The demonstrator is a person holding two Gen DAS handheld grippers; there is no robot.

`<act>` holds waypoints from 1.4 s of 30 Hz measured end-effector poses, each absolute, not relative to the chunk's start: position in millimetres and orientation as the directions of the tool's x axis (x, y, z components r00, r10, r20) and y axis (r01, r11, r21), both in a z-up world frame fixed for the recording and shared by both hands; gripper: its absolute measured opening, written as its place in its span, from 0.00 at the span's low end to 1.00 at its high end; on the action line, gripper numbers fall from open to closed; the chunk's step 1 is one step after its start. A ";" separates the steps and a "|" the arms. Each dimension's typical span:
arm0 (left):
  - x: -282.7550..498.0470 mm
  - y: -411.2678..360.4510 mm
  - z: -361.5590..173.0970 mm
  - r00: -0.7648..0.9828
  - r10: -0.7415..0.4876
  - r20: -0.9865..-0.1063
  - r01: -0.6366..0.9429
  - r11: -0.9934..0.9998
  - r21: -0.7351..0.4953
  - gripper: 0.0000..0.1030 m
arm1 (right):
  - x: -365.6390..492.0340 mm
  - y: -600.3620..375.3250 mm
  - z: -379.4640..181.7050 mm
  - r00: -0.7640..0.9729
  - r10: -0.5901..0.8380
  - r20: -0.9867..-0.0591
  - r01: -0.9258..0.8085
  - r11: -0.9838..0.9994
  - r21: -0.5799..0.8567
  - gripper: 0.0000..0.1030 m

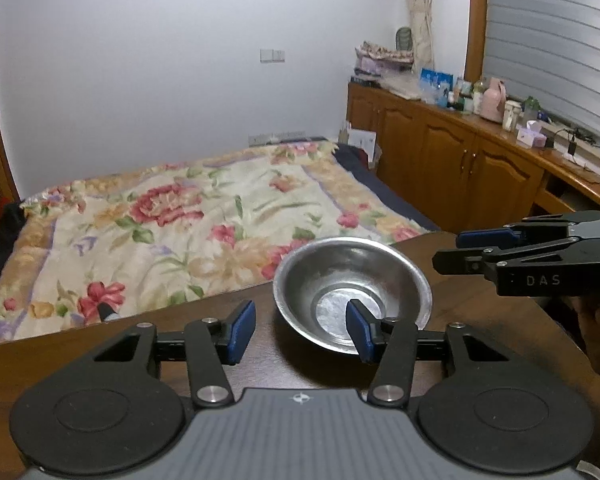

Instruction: Organize plates and bowls

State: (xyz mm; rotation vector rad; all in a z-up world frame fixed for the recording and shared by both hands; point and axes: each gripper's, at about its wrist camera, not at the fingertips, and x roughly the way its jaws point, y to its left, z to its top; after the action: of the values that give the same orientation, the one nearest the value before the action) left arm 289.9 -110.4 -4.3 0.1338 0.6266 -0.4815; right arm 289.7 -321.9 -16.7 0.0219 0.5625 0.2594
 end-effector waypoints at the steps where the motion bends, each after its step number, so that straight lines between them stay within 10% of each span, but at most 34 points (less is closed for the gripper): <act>1: 292.5 -111.9 -6.3 0.701 -0.390 -0.597 0.471 0.882 -0.023 0.51 | 291.5 -323.3 -18.8 0.806 0.259 -0.532 -0.239 0.965 0.108 0.43; 42: 306.8 -108.1 -3.8 0.656 -0.401 -0.639 0.449 0.889 -0.096 0.19 | 297.5 -322.1 -19.0 0.727 0.391 -0.564 -0.238 0.914 0.327 0.14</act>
State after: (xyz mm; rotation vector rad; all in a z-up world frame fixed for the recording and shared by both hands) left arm 306.8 -108.1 -3.8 0.0721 0.7064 -0.4816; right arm 297.5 -322.1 -19.0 0.2403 0.6724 0.3503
